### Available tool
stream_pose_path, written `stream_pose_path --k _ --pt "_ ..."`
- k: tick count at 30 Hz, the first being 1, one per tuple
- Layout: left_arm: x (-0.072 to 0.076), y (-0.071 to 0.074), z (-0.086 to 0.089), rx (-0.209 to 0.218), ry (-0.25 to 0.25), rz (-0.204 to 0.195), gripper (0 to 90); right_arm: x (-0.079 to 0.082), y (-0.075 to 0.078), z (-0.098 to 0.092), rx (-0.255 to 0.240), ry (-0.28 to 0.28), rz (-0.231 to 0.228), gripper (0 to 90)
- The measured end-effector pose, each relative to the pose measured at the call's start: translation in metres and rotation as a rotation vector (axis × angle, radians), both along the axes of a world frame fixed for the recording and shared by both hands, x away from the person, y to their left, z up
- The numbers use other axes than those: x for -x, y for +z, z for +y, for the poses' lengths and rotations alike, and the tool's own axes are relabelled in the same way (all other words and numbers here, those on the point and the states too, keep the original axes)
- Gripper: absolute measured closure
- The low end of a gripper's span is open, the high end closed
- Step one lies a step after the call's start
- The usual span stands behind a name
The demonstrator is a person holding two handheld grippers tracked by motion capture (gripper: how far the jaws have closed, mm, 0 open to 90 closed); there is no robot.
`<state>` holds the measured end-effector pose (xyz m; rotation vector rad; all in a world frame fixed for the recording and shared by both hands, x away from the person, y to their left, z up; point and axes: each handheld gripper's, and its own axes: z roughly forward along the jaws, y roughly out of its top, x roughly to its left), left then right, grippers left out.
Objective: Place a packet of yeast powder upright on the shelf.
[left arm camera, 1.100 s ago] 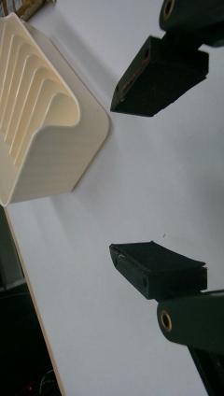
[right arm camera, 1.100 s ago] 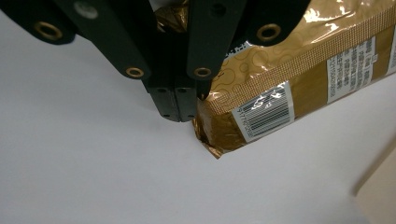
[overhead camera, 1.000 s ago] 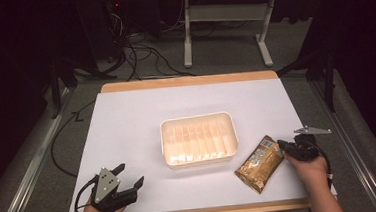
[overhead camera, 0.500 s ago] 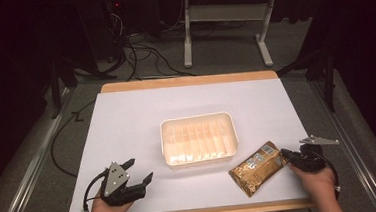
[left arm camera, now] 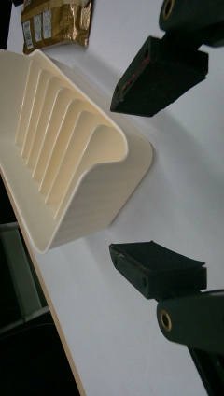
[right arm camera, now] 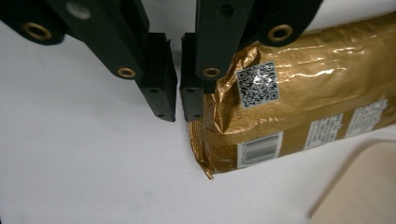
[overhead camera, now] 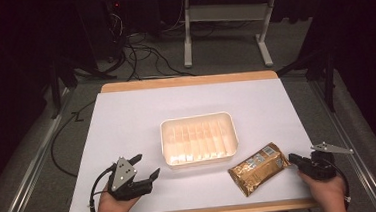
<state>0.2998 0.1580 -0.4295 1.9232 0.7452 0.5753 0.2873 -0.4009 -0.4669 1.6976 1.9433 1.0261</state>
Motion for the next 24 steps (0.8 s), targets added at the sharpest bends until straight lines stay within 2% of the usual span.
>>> stream_pose_path --k 4,10,12,16,20,23,24 --pt "-0.001 0.0 -0.002 0.002 -0.005 0.001 26.9 0.006 0.004 0.0 -0.038 -0.019 -0.028 77.2" --pt "-0.001 0.0 -0.002 0.006 -0.005 0.003 26.9 0.012 0.011 0.004 -0.11 -0.087 -0.049 59.2" --pt "-0.001 0.001 -0.001 0.007 -0.004 0.003 26.8 0.014 0.012 0.005 -0.124 -0.1 -0.055 55.7" --pt "-0.001 0.001 0.0 0.009 -0.001 0.002 26.9 0.018 0.012 0.007 -0.155 -0.113 -0.041 50.4" --pt "-0.001 0.001 0.001 0.009 -0.002 0.004 26.8 0.029 0.014 0.012 -0.174 -0.151 -0.051 40.6" --pt "-0.001 0.001 0.0 0.008 -0.005 0.005 26.9 0.03 0.014 0.014 -0.186 -0.156 -0.045 38.6" --pt "-0.001 0.001 0.0 0.008 -0.005 0.004 26.8 0.03 0.013 0.015 -0.194 -0.155 -0.036 35.2"
